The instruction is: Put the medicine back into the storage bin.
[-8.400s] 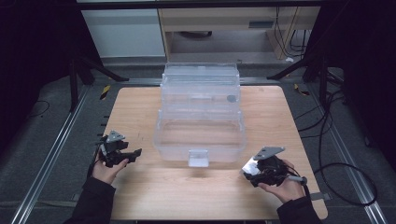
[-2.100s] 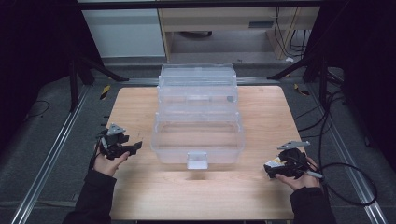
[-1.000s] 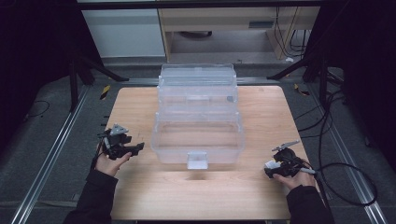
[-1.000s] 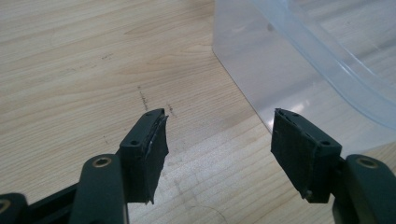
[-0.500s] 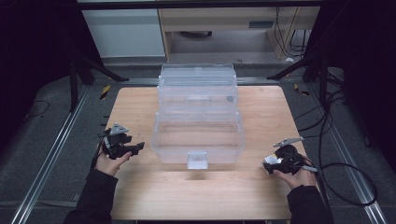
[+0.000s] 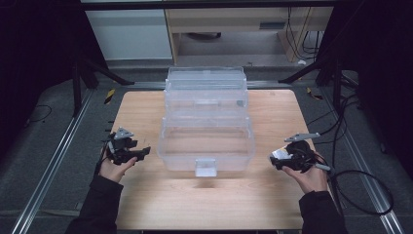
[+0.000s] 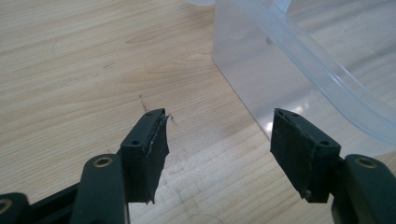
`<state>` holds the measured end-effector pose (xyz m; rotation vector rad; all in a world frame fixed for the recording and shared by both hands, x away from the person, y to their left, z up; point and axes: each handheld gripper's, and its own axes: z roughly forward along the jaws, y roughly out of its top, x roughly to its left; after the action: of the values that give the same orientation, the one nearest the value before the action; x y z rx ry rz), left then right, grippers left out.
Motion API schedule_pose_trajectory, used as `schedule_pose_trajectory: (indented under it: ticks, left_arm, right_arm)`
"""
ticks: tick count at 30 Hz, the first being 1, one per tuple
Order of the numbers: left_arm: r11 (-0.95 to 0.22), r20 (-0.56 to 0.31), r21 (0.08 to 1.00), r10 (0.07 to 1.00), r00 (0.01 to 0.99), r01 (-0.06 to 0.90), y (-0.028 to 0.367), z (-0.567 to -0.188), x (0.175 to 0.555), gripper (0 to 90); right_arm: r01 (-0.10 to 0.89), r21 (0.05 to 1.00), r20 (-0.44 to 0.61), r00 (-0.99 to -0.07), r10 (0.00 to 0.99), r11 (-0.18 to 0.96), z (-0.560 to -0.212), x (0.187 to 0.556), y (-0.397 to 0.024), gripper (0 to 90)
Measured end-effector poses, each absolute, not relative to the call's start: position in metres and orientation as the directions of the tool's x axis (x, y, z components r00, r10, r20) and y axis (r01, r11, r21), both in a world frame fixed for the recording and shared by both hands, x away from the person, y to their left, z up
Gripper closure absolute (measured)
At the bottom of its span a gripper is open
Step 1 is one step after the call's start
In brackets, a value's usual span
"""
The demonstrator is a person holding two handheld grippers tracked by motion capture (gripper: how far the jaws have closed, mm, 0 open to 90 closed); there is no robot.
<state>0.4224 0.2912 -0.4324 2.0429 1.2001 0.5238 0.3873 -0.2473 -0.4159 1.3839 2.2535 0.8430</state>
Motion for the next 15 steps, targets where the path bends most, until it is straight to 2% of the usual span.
schedule_pose_trajectory:
  ticks: [15]
  left_arm:
    - [-0.325,-0.007,0.739,0.872,0.489,0.590,0.293,-0.432,0.422,35.6]
  right_arm:
    - [0.594,0.730,0.001,-0.496,0.868,0.338,-0.383,0.397,-0.230,29.7]
